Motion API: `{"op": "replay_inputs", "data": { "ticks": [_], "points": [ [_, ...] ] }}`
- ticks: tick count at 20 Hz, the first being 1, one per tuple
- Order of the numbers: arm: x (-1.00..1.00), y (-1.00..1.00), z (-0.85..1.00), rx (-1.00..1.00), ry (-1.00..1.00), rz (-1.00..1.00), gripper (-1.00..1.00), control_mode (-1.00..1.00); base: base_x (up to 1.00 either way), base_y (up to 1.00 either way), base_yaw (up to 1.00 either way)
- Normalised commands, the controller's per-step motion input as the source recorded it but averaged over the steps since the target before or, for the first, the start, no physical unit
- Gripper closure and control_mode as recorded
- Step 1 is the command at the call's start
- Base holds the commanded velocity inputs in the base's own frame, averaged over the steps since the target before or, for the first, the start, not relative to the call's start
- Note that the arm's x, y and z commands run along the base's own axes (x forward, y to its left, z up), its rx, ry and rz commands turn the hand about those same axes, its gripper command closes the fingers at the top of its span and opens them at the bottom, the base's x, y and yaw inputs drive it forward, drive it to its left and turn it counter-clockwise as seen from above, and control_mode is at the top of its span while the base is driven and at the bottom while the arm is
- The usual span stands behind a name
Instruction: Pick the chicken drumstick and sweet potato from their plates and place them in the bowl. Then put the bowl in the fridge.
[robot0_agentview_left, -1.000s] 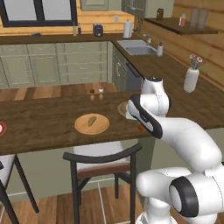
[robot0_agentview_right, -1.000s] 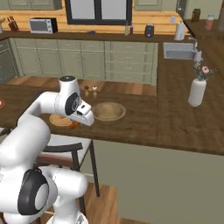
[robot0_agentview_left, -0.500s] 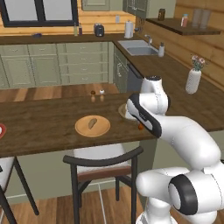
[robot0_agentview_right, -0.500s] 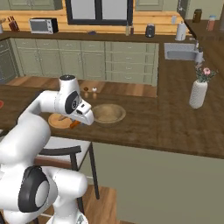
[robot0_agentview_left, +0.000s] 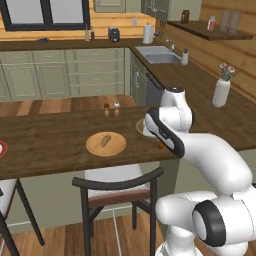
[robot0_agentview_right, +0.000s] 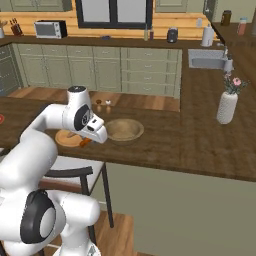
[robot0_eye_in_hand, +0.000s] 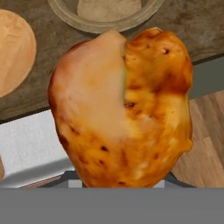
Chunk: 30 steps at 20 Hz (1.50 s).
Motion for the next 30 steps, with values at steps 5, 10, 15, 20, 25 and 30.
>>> {"op": "replay_inputs", "data": {
  "ticks": [5, 10, 15, 20, 25, 30],
  "points": [
    [0.32, -0.21, 0.09, 0.01, -0.02, 0.0, 1.0, -1.0, 0.0, -0.01, 0.0],
    [0.95, -0.38, 0.05, 0.0, 0.0, 0.0, 1.0, -1.0, 0.0, 0.0, 0.0],
    [1.0, -0.4, -0.03, 0.0, 0.0, 0.01, 1.0, -1.0, 0.0, 0.0, 0.0],
    [0.98, -0.04, -0.37, 0.0, 0.01, 0.0, 1.0, -1.0, 0.0, 0.0, 0.0],
    [0.76, 0.0, -0.54, 0.0, 0.0, 0.0, 1.0, -1.0, 0.0, 0.0, 0.0],
    [0.29, 0.0, -0.59, 0.0, 0.0, 0.0, 1.0, -1.0, 0.0, 0.0, 0.0]
  ]
}}
